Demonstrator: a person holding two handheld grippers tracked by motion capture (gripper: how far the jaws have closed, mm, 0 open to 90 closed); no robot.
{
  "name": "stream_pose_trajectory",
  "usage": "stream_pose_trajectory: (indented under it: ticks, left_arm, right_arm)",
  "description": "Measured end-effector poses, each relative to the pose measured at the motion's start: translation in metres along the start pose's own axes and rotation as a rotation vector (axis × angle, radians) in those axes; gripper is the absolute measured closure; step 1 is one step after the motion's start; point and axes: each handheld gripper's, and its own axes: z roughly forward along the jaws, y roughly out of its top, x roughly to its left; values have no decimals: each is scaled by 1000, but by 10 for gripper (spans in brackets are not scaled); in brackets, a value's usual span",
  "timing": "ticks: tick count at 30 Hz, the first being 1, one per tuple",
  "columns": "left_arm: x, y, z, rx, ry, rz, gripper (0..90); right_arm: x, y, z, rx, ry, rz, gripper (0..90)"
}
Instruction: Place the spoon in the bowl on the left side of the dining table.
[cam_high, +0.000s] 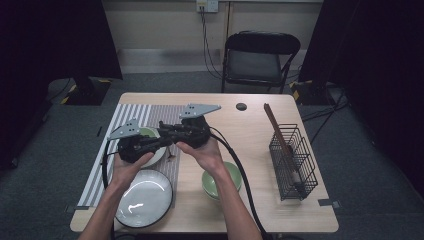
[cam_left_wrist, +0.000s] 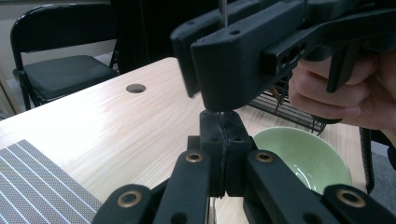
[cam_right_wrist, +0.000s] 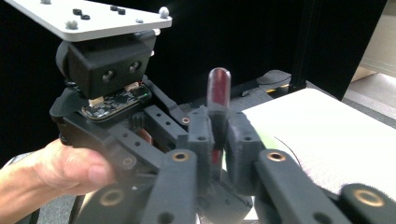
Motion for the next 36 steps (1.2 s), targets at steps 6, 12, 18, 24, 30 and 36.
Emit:
stream_pose_trajectory:
  ticks: [6,12,18,24,30,36]
  left_arm:
    - [0,0,0,9,4,3,898]
    - [5,-3,-4,13,11,-2,898]
    - [13,-5,-10,22,34,1,897]
    - [20,-7,-15,30,54,-1,897]
    - [28,-8,-23,13,61,-10,896]
    - [36,-11,-29,15,71,-19,897]
  right_arm:
    - [-2,-2,2,7,-22,3,694]
    - [-2,-4,-2,16,-41,-3,606]
    - [-9,-11,-13,22,-65,9,504]
    - [-16,-20,-21,41,-106,15,456]
    - [-29,-35,-33,67,-149,31,398]
    - [-37,-47,-44,97,-181,56,319]
